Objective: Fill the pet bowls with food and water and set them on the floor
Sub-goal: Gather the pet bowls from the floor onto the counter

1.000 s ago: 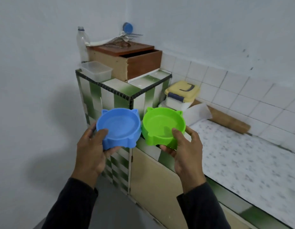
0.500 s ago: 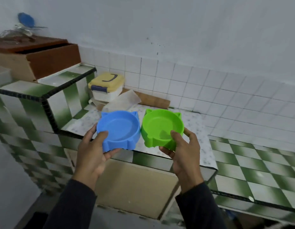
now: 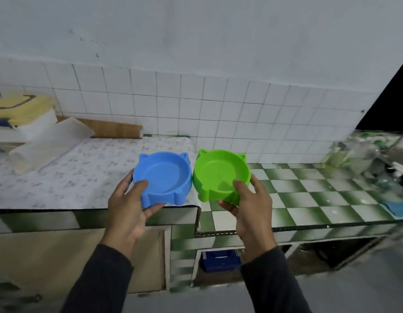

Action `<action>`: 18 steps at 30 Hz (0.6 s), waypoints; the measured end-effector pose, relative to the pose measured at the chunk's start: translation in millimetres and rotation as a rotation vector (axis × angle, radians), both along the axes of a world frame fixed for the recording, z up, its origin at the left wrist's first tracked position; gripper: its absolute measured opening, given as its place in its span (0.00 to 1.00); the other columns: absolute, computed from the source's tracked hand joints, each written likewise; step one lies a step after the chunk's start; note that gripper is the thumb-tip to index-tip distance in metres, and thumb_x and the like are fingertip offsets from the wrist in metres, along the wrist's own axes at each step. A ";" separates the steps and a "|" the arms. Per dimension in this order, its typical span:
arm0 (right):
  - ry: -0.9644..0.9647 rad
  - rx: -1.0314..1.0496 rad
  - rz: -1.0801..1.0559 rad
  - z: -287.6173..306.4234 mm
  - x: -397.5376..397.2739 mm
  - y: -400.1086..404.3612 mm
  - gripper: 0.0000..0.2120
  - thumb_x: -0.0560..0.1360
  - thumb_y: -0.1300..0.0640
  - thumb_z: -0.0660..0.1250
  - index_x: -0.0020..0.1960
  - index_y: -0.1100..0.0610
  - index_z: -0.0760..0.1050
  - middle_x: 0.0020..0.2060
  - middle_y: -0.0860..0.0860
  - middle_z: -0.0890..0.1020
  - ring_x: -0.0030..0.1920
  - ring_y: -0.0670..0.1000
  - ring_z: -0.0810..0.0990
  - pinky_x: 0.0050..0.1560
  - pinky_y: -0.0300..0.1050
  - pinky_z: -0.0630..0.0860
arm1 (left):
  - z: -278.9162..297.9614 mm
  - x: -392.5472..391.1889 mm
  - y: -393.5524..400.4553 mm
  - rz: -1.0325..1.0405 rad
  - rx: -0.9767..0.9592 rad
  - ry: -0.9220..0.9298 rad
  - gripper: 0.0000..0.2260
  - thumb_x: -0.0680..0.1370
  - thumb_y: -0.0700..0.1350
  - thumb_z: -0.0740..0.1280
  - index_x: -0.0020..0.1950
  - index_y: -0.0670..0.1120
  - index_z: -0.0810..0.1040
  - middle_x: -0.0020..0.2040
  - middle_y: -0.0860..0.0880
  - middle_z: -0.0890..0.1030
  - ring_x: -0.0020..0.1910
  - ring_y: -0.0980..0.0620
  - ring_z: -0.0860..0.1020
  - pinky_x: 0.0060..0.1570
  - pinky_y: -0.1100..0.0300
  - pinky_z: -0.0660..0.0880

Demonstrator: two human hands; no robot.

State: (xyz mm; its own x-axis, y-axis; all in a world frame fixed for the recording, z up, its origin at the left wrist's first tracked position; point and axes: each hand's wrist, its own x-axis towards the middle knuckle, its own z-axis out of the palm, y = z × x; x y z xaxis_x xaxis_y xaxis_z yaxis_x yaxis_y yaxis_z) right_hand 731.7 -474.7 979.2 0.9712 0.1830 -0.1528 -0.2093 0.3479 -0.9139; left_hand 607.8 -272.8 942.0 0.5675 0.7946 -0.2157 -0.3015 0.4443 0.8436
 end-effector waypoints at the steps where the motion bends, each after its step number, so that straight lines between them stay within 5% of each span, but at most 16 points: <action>1: -0.004 -0.005 -0.014 -2.0 9.4 -14.9 0.17 0.78 0.63 0.70 0.65 0.51 0.79 0.51 0.52 0.81 0.47 0.58 0.83 0.35 0.52 0.83 | -1.9 13.7 -13.9 -0.018 -0.004 0.000 0.19 0.79 0.42 0.72 0.69 0.55 0.80 0.65 0.50 0.82 0.59 0.44 0.83 0.42 0.47 0.84; 10: 0.015 -0.030 -0.181 -25.5 74.6 -126.5 0.14 0.78 0.63 0.69 0.58 0.48 0.82 0.41 0.47 0.86 0.40 0.51 0.86 0.36 0.51 0.83 | -19.8 114.8 -112.7 -0.206 -0.028 0.031 0.19 0.80 0.41 0.70 0.70 0.53 0.79 0.66 0.50 0.81 0.61 0.44 0.82 0.42 0.49 0.84; 18: 0.081 -0.044 -0.366 -47.4 129.7 -197.8 0.20 0.78 0.62 0.69 0.69 0.51 0.75 0.58 0.56 0.79 0.51 0.61 0.83 0.35 0.52 0.83 | -42.4 203.0 -176.5 -0.367 -0.051 0.055 0.20 0.80 0.39 0.70 0.71 0.53 0.78 0.68 0.47 0.78 0.62 0.42 0.81 0.45 0.44 0.84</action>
